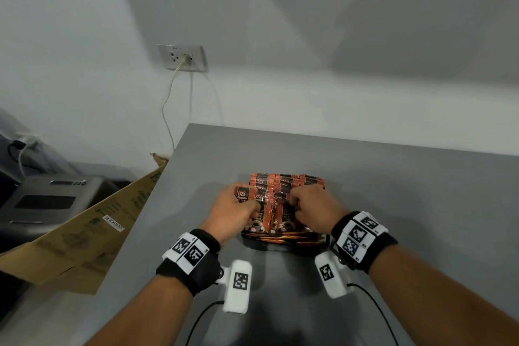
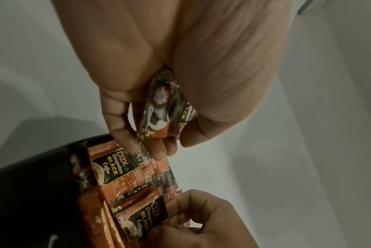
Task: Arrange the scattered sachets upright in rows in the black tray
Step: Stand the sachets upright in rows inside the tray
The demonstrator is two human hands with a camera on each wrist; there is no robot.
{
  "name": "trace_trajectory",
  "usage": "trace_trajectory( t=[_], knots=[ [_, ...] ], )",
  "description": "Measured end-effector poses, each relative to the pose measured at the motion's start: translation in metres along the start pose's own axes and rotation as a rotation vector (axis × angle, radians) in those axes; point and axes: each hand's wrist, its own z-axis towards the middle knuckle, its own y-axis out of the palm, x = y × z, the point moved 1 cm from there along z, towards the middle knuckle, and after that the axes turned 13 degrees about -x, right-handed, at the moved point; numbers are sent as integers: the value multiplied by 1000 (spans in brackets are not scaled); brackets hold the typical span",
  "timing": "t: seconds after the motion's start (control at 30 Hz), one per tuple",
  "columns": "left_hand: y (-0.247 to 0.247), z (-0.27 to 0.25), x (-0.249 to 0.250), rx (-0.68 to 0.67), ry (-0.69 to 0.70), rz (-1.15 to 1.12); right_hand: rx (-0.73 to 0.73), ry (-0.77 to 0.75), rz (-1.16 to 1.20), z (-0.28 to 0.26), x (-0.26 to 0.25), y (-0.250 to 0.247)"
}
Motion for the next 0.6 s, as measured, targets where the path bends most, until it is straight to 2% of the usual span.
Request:
trace_trajectory(
  t=[0.23,0.37,0.5,0.6],
  knots=[
    [0,-4,-1,-15,18,37,-13,-12,64,1,-3,1],
    [-3,-1,-6,-4,-1,49,37,-28,108,-4,1,-5],
    [-1,-1,-4,-10,2,68,110,18,191,-13,11,-16],
    [0,-4,0,-29,-6,34,121,63,107,-20,23,-20]
  ],
)
